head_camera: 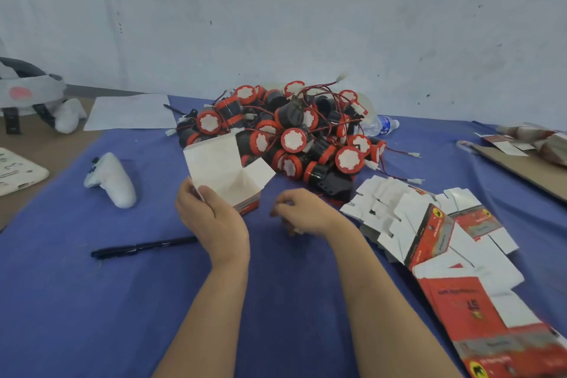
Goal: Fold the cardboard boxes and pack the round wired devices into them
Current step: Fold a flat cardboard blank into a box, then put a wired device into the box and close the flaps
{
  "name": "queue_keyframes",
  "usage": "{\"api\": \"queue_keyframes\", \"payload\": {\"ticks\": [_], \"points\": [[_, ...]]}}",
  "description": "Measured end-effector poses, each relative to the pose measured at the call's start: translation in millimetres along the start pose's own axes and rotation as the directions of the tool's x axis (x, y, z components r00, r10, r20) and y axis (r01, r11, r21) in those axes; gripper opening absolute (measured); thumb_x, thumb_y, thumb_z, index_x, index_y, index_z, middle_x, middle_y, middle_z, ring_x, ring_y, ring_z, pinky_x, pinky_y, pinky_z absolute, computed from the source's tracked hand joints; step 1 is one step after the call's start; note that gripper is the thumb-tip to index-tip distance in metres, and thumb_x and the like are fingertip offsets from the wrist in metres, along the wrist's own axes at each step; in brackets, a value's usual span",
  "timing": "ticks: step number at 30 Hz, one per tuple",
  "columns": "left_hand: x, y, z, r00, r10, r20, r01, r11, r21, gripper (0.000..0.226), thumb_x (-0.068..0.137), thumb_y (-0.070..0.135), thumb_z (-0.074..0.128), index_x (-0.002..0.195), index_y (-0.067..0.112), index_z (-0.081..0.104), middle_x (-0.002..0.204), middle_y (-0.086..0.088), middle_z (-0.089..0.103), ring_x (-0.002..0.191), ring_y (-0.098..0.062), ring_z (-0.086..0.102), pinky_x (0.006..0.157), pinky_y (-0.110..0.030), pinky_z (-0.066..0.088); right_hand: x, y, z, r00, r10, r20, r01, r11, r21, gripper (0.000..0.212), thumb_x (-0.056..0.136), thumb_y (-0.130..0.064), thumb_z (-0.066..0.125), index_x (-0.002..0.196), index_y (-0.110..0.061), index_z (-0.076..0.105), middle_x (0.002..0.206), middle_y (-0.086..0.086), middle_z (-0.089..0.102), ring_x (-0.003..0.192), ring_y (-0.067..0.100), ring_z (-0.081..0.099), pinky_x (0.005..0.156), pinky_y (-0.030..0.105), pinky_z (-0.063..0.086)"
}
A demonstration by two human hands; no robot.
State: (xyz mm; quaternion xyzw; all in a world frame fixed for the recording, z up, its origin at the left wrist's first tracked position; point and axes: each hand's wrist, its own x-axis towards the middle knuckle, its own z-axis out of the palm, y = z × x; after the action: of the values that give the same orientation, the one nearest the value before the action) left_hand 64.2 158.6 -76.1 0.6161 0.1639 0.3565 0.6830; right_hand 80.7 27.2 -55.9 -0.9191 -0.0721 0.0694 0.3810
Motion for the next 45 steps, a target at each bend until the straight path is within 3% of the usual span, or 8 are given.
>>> {"api": "queue_keyframes", "payload": {"ticks": [5,12,19,25,28,31,34,45], "points": [[0.0,0.3,-1.1,1.000,-0.026,-0.001,0.026,1.000,-0.017,0.031,0.102,0.013,0.032,0.123,-0.002,0.048,0.126,-0.016,0.049,0.116,-0.031,0.047,0.100,-0.050,0.040,-34.6,-13.4,-17.4,0.929,0.050,0.367,-0.057,0.998,0.008,0.016,0.096,-0.021,0.051,0.100,-0.008,0.059,0.057,-0.004,0.067,0.050,0.010,0.060,0.055,0.021,0.051],[-1.0,0.1,-0.7,0.998,-0.037,0.059,0.035,0.999,0.026,0.028,0.102,0.015,0.032,0.118,0.002,0.051,0.116,-0.008,0.052,0.111,-0.029,0.049,0.097,-0.051,0.042,-50.8,-11.1,-39.4,0.914,0.201,-0.352,-0.255,0.960,-0.112,0.032,0.096,-0.028,0.045,0.093,-0.006,0.068,0.057,-0.004,0.068,0.059,0.005,0.055,0.050,0.020,0.037],[-2.3,-2.9,1.4,0.987,-0.080,0.140,0.071,0.995,0.070,0.033,0.103,0.026,0.032,0.115,0.002,0.052,0.117,-0.015,0.056,0.109,-0.032,0.053,0.093,-0.049,0.046,-75.5,-35.9,-57.7,0.973,0.178,-0.148,-0.185,0.982,-0.030,0.021,0.097,-0.040,0.048,0.101,-0.026,0.063,0.063,-0.003,0.070,0.060,0.017,0.068,0.059,0.025,0.055],[-2.5,-1.4,1.0,0.986,-0.094,0.141,0.084,0.994,0.072,0.032,0.102,0.025,0.034,0.114,0.003,0.053,0.117,-0.012,0.057,0.110,-0.030,0.054,0.094,-0.049,0.046,-67.3,-39.0,-62.2,0.882,0.079,-0.465,-0.178,0.969,-0.172,0.020,0.091,-0.034,0.058,0.100,-0.020,0.069,0.093,0.000,0.070,0.083,0.018,0.063,0.078,0.033,0.051],[-2.5,-1.1,0.8,0.985,-0.102,0.141,0.092,0.993,0.077,0.031,0.102,0.025,0.034,0.114,0.005,0.053,0.118,-0.011,0.057,0.111,-0.029,0.053,0.095,-0.051,0.045,-68.6,-35.7,-55.8,0.973,0.199,-0.121,-0.218,0.961,-0.172,0.026,0.093,-0.039,0.056,0.095,-0.015,0.068,0.070,-0.001,0.074,0.068,0.004,0.061,0.065,0.021,0.046],[-3.3,-0.5,1.0,0.984,-0.105,0.141,0.094,0.992,0.079,0.032,0.102,0.025,0.034,0.115,0.003,0.053,0.118,-0.013,0.056,0.110,-0.030,0.053,0.094,-0.050,0.045,-62.5,-30.3,-49.3,0.936,0.106,-0.336,-0.137,0.988,-0.069,0.024,0.092,-0.033,0.058,0.083,-0.013,0.069,0.057,-0.006,0.068,0.067,0.014,0.061,0.053,0.017,0.043],[-3.8,-0.1,1.3,0.985,-0.099,0.142,0.088,0.993,0.084,0.032,0.102,0.025,0.034,0.115,0.003,0.053,0.118,-0.013,0.056,0.110,-0.030,0.053,0.093,-0.050,0.046,-40.5,-23.2,-43.8,0.758,0.117,-0.641,-0.206,0.976,-0.066,0.015,0.089,-0.029,0.057,0.096,-0.018,0.064,0.086,-0.002,0.067,0.086,0.020,0.059,0.072,0.031,0.050],[-2.8,-3.2,2.4,0.986,-0.093,0.141,0.078,0.991,0.107,0.029,0.102,0.022,0.034,0.115,0.004,0.052,0.117,-0.013,0.056,0.110,-0.032,0.051,0.094,-0.050,0.044,1.7,-2.4,-0.3,0.808,0.289,-0.514,-0.492,0.811,-0.317,0.049,0.088,-0.035,0.063,0.126,-0.015,0.039,0.139,0.018,0.038,0.130,0.038,0.034,0.105,0.049,0.028]]}}
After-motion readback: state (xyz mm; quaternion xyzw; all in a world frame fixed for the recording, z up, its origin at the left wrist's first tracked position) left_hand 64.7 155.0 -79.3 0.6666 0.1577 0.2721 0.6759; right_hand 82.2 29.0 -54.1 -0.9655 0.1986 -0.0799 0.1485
